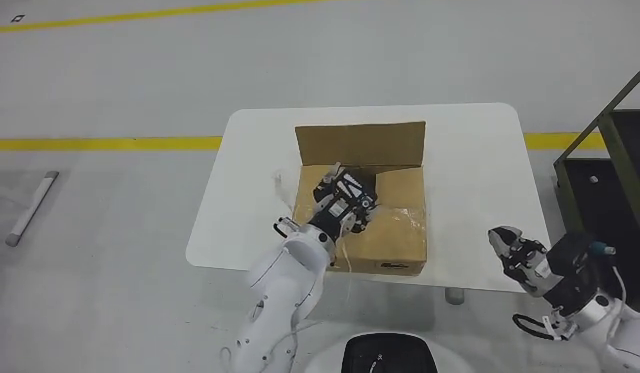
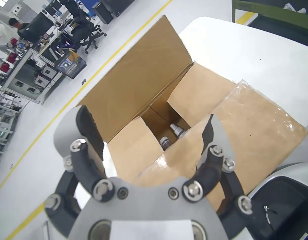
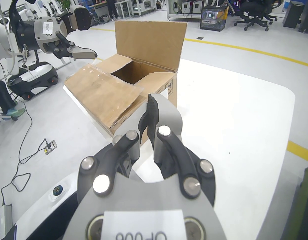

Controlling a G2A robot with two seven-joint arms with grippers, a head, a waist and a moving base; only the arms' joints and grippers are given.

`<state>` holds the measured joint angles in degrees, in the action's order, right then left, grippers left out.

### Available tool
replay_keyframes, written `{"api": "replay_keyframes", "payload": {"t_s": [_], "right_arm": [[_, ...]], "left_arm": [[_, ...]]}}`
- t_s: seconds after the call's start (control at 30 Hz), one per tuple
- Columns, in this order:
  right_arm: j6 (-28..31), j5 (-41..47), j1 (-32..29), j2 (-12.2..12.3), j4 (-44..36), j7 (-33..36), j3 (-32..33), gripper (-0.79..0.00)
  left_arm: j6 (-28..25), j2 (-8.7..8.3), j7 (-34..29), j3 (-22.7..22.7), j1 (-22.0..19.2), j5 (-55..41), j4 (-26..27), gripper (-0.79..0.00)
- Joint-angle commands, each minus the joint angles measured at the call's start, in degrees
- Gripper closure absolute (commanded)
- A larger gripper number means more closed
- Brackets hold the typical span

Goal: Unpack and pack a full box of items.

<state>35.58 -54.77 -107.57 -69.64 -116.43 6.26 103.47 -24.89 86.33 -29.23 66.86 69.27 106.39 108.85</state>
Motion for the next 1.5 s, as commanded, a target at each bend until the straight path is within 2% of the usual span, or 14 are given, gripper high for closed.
{"api": "replay_keyframes", "payload": {"t_s": [0.0, 0.1, 0.13, 0.2, 0.3, 0.37, 0.53, 0.6, 0.7, 0.8, 0.93, 1.17, 1.23, 1.47], "right_arm": [[0.2, 4.7, 1.7, 0.1, 1.7, 1.3, 0.1, 0.000], [1.1, 11.3, 5.8, 0.6, 4.3, 6.1, 0.2, 0.000], [1.3, 13.5, 7.3, 0.7, 5.3, 8.5, 0.1, -0.040], [1.9, 16.7, 11.1, 1.2, 6.9, 12.8, -0.3, -0.012], [2.9, 21.9, 16.5, 1.7, 10.5, 19.1, -2.7, -0.071], [3.0, 22.9, 20.1, 2.0, 12.8, 22.5, -4.1, -0.083], [3.1, 24.4, 27.3, 2.3, 18.4, 27.3, -9.1, -0.274], [2.6, 23.8, 29.5, 2.3, 20.2, 28.1, -10.7, -0.302], [1.6, 19.8, 32.2, 2.4, 21.6, 27.8, -12.5, -0.305], [1.9, 19.6, 33.9, 2.3, 23.3, 27.8, -14.9, -0.302], [2.6, 19.3, 35.9, 2.3, 25.6, 28.7, -18.0, -0.296], [2.9, 19.4, 38.1, 2.5, 28.9, 31.1, -21.5, -0.329], [3.1, 19.8, 38.4, 2.5, 29.2, 31.3, -21.9, -0.317], [5.3, 23.7, 37.7, 3.3, 27.3, 34.5, -21.6, -0.197]], "left_arm": [[0.2, 0.07, 1.6, -0.7, -0.7, -1.1, -0.9, -0.785], [0.9, 0.12, 2.3, -0.9, -1.0, -1.5, -1.3, -0.785], [0.9, 0.12, 2.3, -0.9, -1.0, -1.5, -1.3, -0.785], [0.9, 0.12, 2.3, -0.9, -1.0, -1.5, -1.3, -0.785], [0.9, 0.12, 2.3, -0.9, -1.0, -1.5, -1.3, -0.785], [0.9, 0.12, 2.3, -0.9, -1.0, -1.5, -1.3, -0.785], [1.7, 0.03, 2.8, -0.5, -0.5, -1.3, -1.3, -0.785], [2.8, -0.17, 2.8, 0.6, 0.1, -0.9, -0.9, -0.785], [4.0, -0.61, 2.0, 3.5, 1.4, -0.2, 0.2, -0.785], [5.3, -1.11, 0.7, 7.8, 3.4, -0.7, 2.2, -0.785], [3.8, -1.85, -0.1, 11.6, 5.8, 0.3, 4.9, -0.785], [3.6, -1.90, 0.0, 11.8, 6.0, 0.3, 5.0, -0.785], [3.6, -1.90, 0.0, 11.8, 6.0, 0.3, 5.0, -0.785], [3.6, -1.90, 0.0, 11.8, 6.0, 0.3, 5.0, -0.785]]}}
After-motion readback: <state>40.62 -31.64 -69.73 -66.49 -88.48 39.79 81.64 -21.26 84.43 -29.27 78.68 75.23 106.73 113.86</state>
